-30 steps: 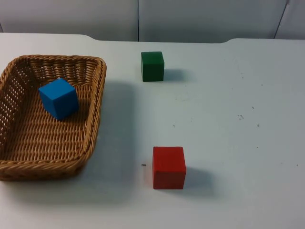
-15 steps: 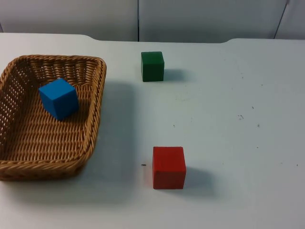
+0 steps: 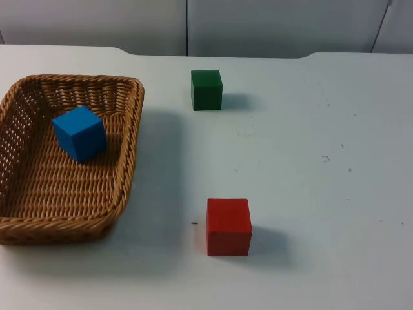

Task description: Pick up the basket with the left hand and place the blue cube into the basket with the right hand.

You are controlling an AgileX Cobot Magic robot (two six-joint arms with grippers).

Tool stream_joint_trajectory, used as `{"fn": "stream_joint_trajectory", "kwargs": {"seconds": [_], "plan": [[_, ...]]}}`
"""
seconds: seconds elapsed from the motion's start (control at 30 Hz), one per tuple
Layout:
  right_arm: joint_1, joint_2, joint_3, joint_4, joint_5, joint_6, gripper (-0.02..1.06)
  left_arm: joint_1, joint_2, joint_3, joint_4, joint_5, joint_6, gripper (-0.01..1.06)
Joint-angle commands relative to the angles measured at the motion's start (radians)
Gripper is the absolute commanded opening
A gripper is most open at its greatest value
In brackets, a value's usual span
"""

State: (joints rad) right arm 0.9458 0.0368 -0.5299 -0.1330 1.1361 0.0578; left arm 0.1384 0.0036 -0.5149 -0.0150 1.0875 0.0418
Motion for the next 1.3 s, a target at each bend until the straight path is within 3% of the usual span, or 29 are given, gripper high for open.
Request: {"fn": "stream_joint_trajectory", "kwargs": {"seconds": [0.0,0.43,0.57,0.6,1.27], "plan": [[0.005,-0.002,-0.008,0.034,-0.005,-0.045,0.77,-0.001,-0.004,0.004,-0.009,-0.01,0.0,1.05],[0.005,-0.002,0.023,0.025,-0.058,-0.032,0.8,-0.001,-0.004,0.004,-0.009,-0.01,0.0,1.05],[0.005,-0.002,0.023,0.025,-0.06,-0.032,1.04,-0.001,-0.004,0.004,-0.009,-0.01,0.0,1.05],[0.005,-0.002,0.023,0.025,-0.06,-0.032,1.05,-0.001,-0.004,0.004,-0.009,-0.01,0.0,1.05],[-0.024,-0.036,0.023,0.025,-0.06,-0.032,1.05,-0.001,-0.004,0.002,-0.009,-0.01,0.0,1.05]]}}
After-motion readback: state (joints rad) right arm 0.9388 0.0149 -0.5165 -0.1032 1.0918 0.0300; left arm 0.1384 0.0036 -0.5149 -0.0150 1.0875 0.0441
